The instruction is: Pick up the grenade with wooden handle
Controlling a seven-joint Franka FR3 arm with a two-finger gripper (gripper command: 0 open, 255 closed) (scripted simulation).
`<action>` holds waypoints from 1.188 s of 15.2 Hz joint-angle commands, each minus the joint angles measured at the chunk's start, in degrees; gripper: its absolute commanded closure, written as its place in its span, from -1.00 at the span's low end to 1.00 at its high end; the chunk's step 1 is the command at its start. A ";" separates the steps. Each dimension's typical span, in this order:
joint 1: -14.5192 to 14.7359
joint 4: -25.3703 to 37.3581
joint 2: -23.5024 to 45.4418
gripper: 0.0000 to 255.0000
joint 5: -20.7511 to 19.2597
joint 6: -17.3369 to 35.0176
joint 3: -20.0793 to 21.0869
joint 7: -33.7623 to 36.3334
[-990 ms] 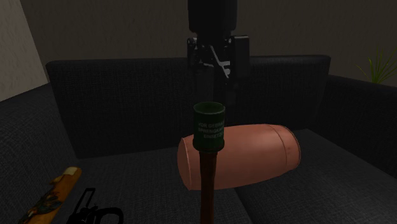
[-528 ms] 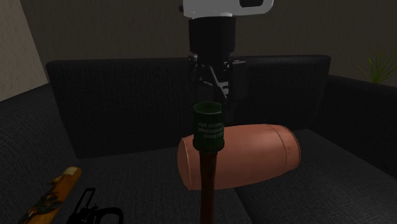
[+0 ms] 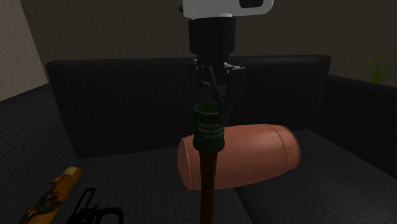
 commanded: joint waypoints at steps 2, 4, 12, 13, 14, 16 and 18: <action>0.05 0.09 0.19 1.00 -0.07 -0.01 0.05 0.11; 0.05 1.60 0.16 1.00 -0.04 -1.54 0.05 0.06; 0.12 8.37 0.70 1.00 -0.23 -7.82 0.13 0.02; 0.14 9.30 0.84 1.00 -0.29 -8.62 0.15 0.03; 0.16 10.24 0.99 1.00 -0.35 -9.43 0.17 0.05; 0.22 12.20 1.34 1.00 -0.49 -11.07 0.22 0.10; 0.25 13.35 1.57 1.00 -0.58 -12.01 0.26 0.14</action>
